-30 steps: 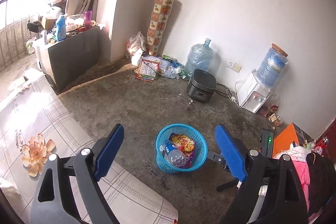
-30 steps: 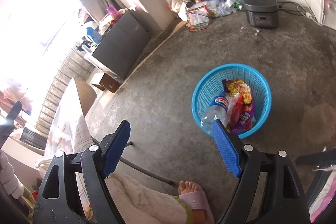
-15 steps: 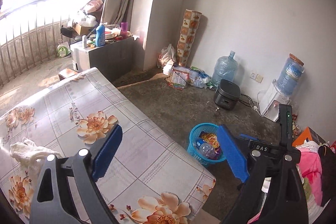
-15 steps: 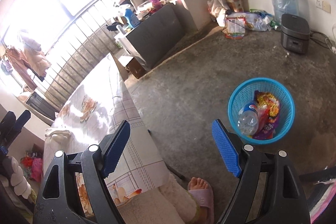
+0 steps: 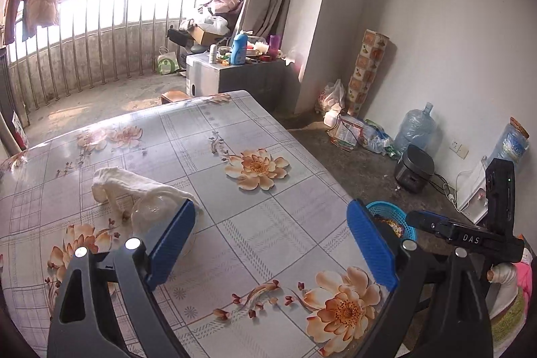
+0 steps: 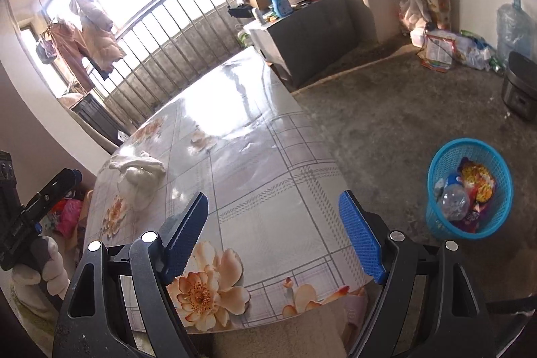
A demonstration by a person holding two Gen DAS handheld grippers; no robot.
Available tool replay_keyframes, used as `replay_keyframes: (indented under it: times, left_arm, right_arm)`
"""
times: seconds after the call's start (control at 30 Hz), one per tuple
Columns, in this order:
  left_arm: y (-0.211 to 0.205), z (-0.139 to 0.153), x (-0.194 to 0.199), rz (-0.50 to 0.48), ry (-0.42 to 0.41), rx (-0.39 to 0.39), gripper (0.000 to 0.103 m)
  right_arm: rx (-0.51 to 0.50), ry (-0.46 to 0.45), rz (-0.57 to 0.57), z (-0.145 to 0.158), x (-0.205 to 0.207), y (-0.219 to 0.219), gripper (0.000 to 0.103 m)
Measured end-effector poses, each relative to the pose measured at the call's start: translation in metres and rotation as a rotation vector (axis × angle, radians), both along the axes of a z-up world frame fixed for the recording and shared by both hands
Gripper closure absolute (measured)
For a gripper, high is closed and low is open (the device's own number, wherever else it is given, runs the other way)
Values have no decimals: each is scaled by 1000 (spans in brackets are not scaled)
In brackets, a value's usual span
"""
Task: Collect trash
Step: 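Move both tools back over the table toward the glove and clear dome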
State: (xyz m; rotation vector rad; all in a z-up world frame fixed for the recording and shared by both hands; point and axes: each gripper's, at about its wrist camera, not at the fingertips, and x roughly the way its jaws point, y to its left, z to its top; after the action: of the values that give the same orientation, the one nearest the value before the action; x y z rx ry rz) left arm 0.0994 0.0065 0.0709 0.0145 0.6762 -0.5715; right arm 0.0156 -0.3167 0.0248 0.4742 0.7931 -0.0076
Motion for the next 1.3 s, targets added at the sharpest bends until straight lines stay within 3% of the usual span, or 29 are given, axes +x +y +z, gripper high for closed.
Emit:
replay_keyframes:
  times: [0.57, 1.3]
  left_arm:
    - [43, -4, 5, 133, 0, 6, 13]
    - [48, -7, 6, 158, 19, 14, 13]
  right_arm:
    - [5, 14, 171, 4, 9, 64, 22]
    - [6, 21, 179, 5, 8, 65, 22]
